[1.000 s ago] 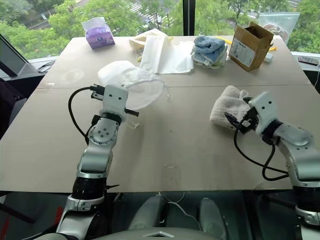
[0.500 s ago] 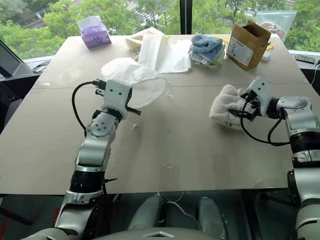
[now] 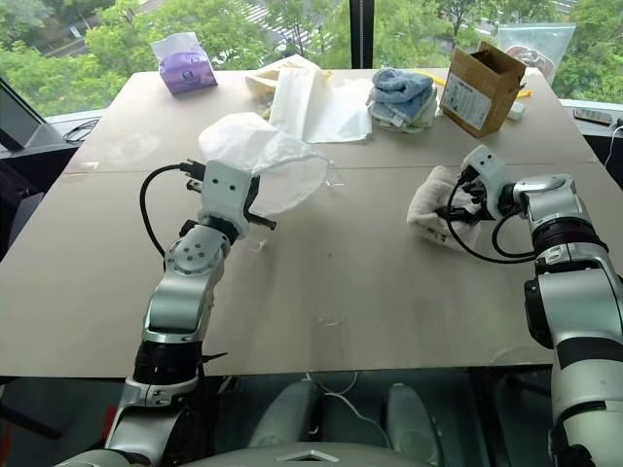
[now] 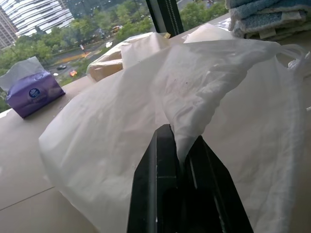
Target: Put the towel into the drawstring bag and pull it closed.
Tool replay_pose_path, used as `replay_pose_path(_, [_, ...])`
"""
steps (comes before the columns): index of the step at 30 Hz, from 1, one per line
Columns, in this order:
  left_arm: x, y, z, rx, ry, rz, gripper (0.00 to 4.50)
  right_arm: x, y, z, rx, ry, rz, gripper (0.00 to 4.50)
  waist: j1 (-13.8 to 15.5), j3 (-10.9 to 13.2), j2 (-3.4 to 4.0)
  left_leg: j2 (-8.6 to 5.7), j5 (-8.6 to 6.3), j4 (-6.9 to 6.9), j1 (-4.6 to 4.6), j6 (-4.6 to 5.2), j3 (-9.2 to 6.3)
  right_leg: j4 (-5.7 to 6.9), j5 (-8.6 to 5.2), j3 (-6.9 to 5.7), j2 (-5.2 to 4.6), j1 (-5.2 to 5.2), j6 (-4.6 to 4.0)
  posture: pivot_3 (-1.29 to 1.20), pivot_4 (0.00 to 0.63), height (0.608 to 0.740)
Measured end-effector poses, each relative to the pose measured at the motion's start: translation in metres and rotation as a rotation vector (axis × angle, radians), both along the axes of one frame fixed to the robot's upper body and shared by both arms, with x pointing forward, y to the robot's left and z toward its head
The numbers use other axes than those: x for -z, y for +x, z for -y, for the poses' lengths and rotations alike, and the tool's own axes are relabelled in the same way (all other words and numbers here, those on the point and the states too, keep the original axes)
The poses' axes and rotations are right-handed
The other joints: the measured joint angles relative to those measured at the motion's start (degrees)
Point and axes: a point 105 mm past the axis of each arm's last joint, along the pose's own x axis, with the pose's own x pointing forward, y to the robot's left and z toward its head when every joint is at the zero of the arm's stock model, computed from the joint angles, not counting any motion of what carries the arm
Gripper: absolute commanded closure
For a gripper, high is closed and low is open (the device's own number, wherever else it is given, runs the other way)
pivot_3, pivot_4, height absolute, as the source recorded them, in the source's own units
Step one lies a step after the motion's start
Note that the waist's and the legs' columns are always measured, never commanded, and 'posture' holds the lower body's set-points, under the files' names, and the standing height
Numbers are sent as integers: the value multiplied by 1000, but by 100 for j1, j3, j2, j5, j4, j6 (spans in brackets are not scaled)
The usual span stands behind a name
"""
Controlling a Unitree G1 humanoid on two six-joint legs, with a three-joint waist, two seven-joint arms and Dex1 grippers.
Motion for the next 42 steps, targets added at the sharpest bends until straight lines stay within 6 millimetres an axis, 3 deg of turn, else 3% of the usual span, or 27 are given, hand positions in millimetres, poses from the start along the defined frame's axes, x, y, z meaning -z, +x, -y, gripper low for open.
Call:
replay_pose_path(3, [-2, -1, 0, 2, -4, 3, 4433, 1, -1, 0, -8, -13, -16, 0, 7, -3, -3, 0, 0, 0, 0, 0, -3, 1, 0, -3, 1, 0, 0, 0, 150, 740])
replay_pose_path(6, [-1, -1, 0, 2, -13, -4, 4500, 2, -3, -2, -36, -27, -24, 759, 7, -9, -9, 0, -1, -2, 0, 0, -4, 0, 0, -3, 0, 0, 0, 0, 150, 740])
replay_pose_path(7, [-1, -1, 0, 2, -16, -7, 4500, 2, -4, -4, -49, -26, -26, 1349, 6, -10, -12, 0, -1, -2, 0, 0, -4, 0, 0, -4, 0, 0, 0, 0, 150, 740])
replay_pose_path(15, [-6, 2, 2, 13, -53, -6, 4500, 3, -11, -7, -108, -28, -42, 4384, 8, -16, -22, 0, -1, -3, 1, -1, -6, -1, 0, -6, 0, 2, 0, 0, 150, 740])
replay_pose_path(19, [-14, 6, 3, 23, -110, -2, 4500, 2, -19, -12, -155, -16, -61, 4458, 16, -17, -23, 0, -1, -7, -1, -1, -8, -5, 0, -9, 0, 1, 0, 0, 150, 740])
replay_pose_path(23, [-14, 9, 7, 57, -125, -24, 4500, 0, -32, -30, -232, 34, -97, 4458, -32, -15, -23, 3, -1, -17, -6, -2, -9, -12, 0, -9, 1, -3, 0, 0, 150, 740])
replay_pose_path(27, [-14, 9, 16, 163, -135, -61, 4500, -10, -56, -81, -423, 134, -117, 4458, -113, -4, -15, 2, -1, -16, -35, -2, 0, -3, 0, 0, -3, -39, 0, 0, 150, 740])
replay_pose_path(30, [-16, 8, 22, 231, -184, -84, 4500, -37, -70, -110, -548, 160, -50, 4458, -101, -4, -14, 2, 1, 15, -109, -4, -18, 14, 1, -15, 0, -107, 0, 0, 150, 740])
replay_pose_path(33, [-19, 8, 21, 269, -212, -103, 4500, -50, -80, -129, -623, 150, 3, 4458, -87, -5, -15, -3, 0, 18, -112, -4, -23, 12, 1, -24, -7, -107, 0, 0, 150, 740])
replay_pose_path(37, [-19, 3, 29, 379, -237, -149, 4500, -47, -88, -150, -690, 122, 16, 4458, -72, -4, -15, -5, 1, 17, -112, -4, -27, 11, 1, -28, -9, -107, 0, 0, 150, 740])
replay_pose_path(42, [-23, -6, 38, 484, -232, -158, 4500, -41, -87, -158, -710, 76, 42, 4458, -90, -4, -15, -5, 1, 16, -112, -4, -27, 11, 1, -29, -8, -107, 0, 0, 150, 740])
